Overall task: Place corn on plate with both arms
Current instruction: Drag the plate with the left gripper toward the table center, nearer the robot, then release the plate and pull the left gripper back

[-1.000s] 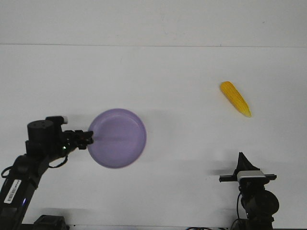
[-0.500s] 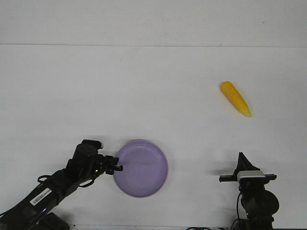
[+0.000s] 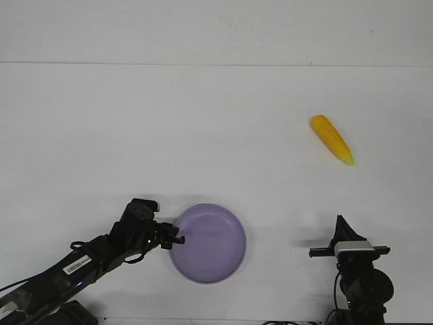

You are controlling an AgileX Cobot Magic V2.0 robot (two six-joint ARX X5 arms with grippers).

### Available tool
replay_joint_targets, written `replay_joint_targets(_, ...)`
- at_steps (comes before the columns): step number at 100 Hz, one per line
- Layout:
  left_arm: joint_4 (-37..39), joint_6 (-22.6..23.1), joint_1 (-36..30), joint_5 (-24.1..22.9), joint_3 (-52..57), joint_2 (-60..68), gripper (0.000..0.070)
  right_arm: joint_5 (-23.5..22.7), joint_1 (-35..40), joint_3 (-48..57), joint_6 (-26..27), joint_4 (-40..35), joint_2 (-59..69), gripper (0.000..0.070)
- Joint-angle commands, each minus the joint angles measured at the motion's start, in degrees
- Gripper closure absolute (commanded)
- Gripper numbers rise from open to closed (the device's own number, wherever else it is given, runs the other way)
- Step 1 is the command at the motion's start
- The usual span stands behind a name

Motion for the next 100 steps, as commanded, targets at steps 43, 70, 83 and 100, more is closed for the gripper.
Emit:
replay_joint_targets(43,1.4,4.2,-0.3,-0.3,0.5,-10.7,0.0237,0.4,0.0,-0.2,0.9,1.3,0.0,0.0692)
replay_joint_targets(70,-6.5,6.8,-0.3,-4.5,0.5,-34.1,0.0238,-0.4,0.0,-0.2,22.7,6.8,0.0,0.0692)
replay_joint_targets(83,-14.3,7.2,-0.3,-8.3,0.5,-42.7,0.0238,-2.6,0.1,3.0,25.2,11.1,0.2,0.0695)
replay_joint_targets(100,-20.2,7.1,-0.3,-10.6,0.5,-48.0,0.0237,1.2,0.0,14.1,20.7,6.1,8.9,0.0419)
